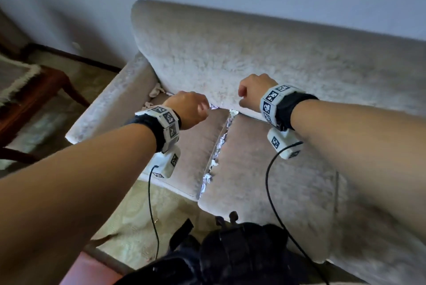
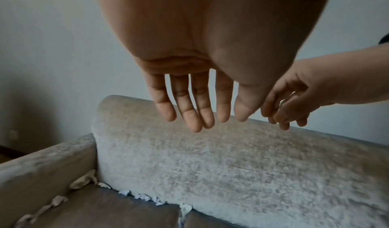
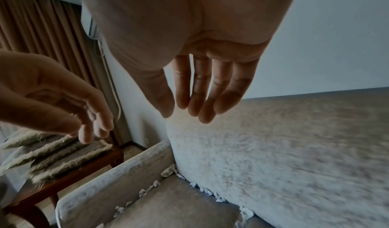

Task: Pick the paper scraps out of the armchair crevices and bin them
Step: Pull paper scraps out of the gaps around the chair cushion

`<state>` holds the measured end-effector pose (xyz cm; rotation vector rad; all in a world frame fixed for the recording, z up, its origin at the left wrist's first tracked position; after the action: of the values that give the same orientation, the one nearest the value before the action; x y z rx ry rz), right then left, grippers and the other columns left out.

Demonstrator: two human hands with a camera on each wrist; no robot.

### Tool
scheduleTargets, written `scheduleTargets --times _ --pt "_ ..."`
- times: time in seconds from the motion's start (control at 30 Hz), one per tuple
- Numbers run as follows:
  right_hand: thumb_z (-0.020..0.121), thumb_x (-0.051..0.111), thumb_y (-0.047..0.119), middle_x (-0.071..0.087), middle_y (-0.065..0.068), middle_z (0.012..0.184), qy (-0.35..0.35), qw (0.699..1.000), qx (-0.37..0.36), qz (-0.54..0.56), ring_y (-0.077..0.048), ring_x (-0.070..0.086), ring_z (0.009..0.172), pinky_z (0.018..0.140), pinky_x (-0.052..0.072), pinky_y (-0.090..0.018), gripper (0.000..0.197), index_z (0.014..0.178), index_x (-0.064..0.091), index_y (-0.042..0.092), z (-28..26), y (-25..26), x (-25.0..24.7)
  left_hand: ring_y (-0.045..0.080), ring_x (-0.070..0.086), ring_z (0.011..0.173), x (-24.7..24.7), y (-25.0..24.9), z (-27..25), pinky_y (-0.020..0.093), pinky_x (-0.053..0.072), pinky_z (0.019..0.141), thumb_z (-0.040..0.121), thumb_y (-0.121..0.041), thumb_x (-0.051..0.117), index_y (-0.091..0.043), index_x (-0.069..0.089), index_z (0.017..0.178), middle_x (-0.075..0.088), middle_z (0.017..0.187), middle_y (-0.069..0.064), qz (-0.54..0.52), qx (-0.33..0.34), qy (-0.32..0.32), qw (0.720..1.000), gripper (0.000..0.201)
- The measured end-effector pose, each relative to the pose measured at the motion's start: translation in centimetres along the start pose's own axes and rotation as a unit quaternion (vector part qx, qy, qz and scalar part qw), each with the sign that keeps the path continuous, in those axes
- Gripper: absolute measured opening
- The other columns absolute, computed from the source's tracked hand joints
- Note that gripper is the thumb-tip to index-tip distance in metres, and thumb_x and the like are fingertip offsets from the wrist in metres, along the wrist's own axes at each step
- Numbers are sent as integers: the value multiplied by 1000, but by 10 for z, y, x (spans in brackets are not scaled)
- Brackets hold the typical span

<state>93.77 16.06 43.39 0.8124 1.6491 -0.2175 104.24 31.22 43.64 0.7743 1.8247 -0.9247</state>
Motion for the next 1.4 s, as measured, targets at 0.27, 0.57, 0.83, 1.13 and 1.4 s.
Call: scheduleTargets --times 0.27,0.57,0.83,1.13,1.4 --pt "82 68 27 67 -2 102 -30 998 51 -12 -25 65 86 79 55 -35 12 93 64 26 -60 -185 -66 15 62 103 25 -197 72 35 50 92 92 -36 56 -32 65 109 69 109 -11 -27 81 6 996 20" --pt "80 69 27 66 -1 96 -33 991 121 35 -24 65 82 77 57 -36 9 88 63 25 -80 -265 -76 13 63 99 40 -267 107 37 51 91 93 -37 56 -33 64 108 68 107 -13 11 127 41 991 18" --pt "81 68 24 66 -1 97 -1 989 136 64 -24 65 84 79 57 -36 8 87 62 26 -23 -217 -35 13 62 98 33 -181 127 35 50 89 93 -38 57 -31 64 110 68 106 -13 3 98 57 994 20" --pt "82 68 25 66 1 101 33 981 163 100 -22 64 90 81 55 -32 9 87 61 29 75 -116 36 17 61 105 40 -8 175 37 48 94 91 -31 57 -30 67 104 69 108 -9 -54 37 80 995 16" --pt "86 58 25 67 1 90 111 974 168 103 -20 64 82 79 54 -32 10 89 66 21 113 -79 156 14 60 102 144 64 184 23 41 88 93 -28 60 -23 70 104 68 107 -6 -144 7 151 978 16"
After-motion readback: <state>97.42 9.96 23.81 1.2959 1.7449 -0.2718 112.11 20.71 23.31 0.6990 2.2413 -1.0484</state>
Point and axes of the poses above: each hand's wrist, its own z-axis towards the middle knuckle, its own x-axis out of the palm, y = z × x, the point moved 6 cm from there along z, towards the middle knuckle
